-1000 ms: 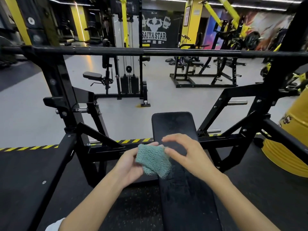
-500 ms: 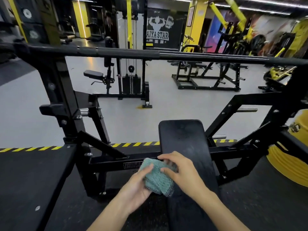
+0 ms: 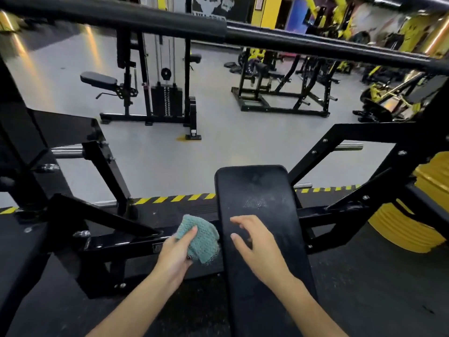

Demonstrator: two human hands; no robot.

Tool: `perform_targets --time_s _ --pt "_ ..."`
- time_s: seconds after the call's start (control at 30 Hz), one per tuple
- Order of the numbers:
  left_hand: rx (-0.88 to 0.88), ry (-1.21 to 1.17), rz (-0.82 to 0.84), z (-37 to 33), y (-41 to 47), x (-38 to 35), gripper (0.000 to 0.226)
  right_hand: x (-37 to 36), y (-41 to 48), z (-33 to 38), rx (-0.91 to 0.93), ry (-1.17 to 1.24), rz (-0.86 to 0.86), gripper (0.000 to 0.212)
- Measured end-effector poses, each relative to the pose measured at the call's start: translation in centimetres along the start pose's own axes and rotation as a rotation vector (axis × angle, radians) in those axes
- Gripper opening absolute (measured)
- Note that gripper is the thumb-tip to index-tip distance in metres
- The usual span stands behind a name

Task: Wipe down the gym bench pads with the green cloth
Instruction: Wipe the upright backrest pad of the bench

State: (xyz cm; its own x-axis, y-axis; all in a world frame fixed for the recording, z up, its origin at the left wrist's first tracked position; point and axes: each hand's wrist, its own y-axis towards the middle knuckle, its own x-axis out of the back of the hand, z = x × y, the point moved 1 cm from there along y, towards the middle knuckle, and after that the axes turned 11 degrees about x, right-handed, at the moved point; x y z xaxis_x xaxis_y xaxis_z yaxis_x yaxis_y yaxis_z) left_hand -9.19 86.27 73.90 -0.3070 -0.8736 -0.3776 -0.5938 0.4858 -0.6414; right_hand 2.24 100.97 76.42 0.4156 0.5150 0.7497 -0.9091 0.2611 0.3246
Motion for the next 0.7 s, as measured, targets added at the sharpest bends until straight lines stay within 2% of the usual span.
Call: perform_targets --time_s 0.13,0.37,0.6,0.7 --pt "-0.083 0.024 -0.100 0.3 5.1 -0.2 0.008 -1.4 2.3 -6.2 0.046 -0.232 0.070 0.045" --pt "-0.218 -0.051 -0.186 1.7 13.6 -1.1 0.009 -6.2 6.0 -17.8 0.232 -0.471 0.214 0.056" --pt "-0.335 -0.108 -0.221 0.5 18.9 -2.4 0.012 -7.2 9.4 -22.4 0.389 -0.651 0.265 0.057" --pt "-0.407 -0.101 -0.226 -0.8 20.9 -3.0 0.011 -7.7 9.7 -23.6 0.414 -0.669 0.236 0.057"
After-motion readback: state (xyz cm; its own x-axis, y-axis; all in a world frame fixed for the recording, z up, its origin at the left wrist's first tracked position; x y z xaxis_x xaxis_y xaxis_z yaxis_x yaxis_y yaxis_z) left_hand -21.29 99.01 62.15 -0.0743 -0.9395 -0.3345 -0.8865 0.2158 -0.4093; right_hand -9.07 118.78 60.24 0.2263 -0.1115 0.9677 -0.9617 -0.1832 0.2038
